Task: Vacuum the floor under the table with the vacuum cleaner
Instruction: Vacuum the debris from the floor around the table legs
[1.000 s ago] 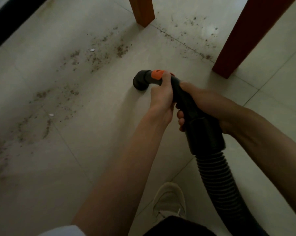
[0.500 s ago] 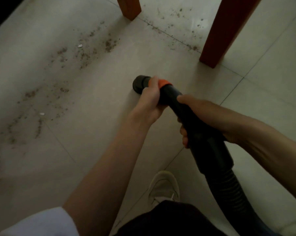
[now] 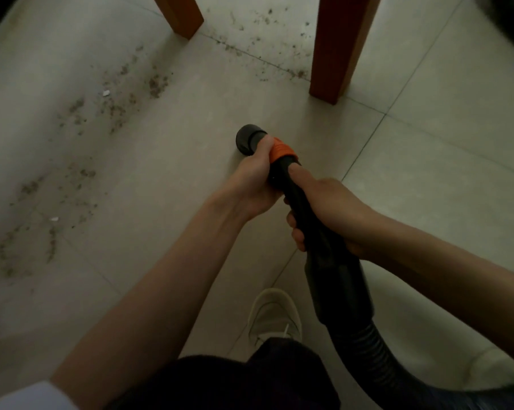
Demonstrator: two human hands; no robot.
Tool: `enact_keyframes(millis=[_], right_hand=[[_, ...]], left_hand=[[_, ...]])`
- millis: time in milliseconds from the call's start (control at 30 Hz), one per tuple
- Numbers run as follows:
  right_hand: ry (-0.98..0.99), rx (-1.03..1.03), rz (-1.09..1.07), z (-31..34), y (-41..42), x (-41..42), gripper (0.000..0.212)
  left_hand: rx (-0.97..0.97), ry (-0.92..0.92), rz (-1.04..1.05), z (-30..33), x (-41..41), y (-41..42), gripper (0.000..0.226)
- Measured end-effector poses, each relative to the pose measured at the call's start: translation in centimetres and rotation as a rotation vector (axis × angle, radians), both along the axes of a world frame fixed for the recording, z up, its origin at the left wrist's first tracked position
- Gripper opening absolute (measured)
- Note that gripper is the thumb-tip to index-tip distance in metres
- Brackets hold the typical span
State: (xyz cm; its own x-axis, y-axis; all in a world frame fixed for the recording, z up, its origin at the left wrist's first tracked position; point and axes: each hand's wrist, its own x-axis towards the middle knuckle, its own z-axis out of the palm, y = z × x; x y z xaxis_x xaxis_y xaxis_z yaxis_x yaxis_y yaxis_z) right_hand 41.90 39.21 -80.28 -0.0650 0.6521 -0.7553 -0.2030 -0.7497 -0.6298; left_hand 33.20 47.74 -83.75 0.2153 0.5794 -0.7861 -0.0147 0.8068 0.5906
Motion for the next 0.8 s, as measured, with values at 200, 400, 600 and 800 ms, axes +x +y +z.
enact_keyframes(millis=[200, 400, 600, 800], right_hand=[[-0.094, 0.091, -0.096, -0.5, 1.6, 0.8, 0.048], [0.017, 0.127, -0.273, -1.2, 4.5, 1.0, 0.042], [0.184, 0.198, -0.231, -2.1, 4.1, 1.7, 0.032], [0.088, 0.245, -0.328, -2.2, 4.8, -0.1, 0.039]], left_hand=[[0.013, 0.077, -0.106, 1.3, 3.0, 1.6, 0.047], [0.032, 0.222, -0.276, 2.9, 4.8, 5.2, 0.039], [0.034, 0.324, -0.402, 4.0, 6.2, 7.3, 0.037], [0.098, 0.368, -0.357, 3.8, 7.1, 7.8, 0.04]])
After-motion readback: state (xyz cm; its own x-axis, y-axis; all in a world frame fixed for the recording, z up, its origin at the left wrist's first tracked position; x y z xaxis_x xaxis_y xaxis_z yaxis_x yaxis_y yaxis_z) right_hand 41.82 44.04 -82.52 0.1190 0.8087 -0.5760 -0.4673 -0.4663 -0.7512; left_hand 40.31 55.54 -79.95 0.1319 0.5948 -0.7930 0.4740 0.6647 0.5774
